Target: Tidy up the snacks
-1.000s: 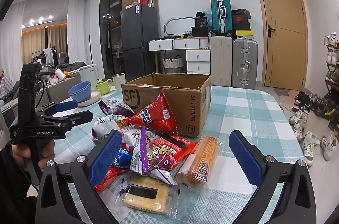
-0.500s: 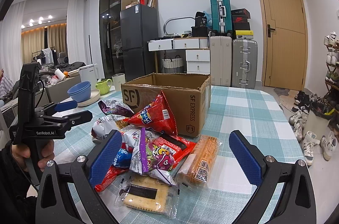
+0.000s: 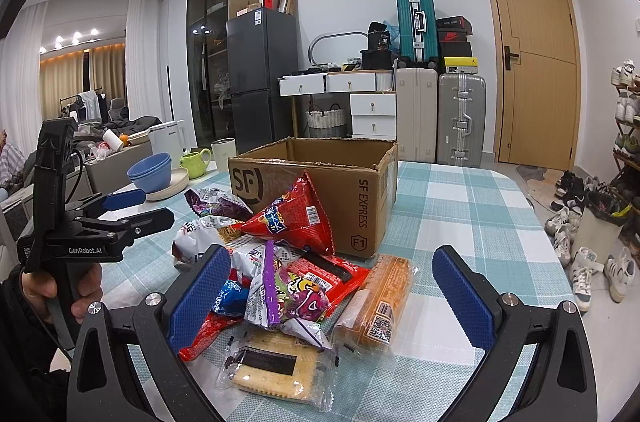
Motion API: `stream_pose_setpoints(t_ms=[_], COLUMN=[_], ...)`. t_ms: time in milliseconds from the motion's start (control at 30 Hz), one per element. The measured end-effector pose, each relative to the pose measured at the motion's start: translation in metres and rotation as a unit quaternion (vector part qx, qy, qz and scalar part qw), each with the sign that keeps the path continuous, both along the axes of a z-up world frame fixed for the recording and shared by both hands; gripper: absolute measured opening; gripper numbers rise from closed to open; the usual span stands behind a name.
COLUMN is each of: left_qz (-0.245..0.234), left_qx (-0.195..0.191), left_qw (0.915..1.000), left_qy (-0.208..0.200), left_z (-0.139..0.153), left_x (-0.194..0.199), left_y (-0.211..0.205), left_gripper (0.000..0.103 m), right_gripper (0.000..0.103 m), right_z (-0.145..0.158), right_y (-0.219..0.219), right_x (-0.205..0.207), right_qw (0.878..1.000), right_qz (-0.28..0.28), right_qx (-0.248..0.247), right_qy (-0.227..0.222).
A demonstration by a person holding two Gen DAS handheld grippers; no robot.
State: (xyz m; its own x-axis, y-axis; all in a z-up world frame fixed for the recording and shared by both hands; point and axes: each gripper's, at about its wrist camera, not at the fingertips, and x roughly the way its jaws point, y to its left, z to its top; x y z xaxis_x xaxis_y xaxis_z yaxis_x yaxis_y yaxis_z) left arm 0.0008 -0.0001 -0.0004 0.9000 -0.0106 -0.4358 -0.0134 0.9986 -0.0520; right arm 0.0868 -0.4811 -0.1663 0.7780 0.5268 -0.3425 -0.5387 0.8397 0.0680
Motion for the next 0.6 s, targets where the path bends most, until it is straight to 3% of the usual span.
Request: stream_pose_setpoints(t_ms=[600], left_qz=[0.0], left_qx=[0.0], left_qw=[1.0], left_qy=[0.0], left_z=[0.0], left_x=[0.0001], left_y=[0.0], left_gripper=[0.102], right_gripper=[0.103], right_z=[0.0001], right_y=[-0.0003], right_x=[0.0], right_qw=[1.0], right_qz=[0.001], right_qx=[-0.002], right_qy=[-0.001])
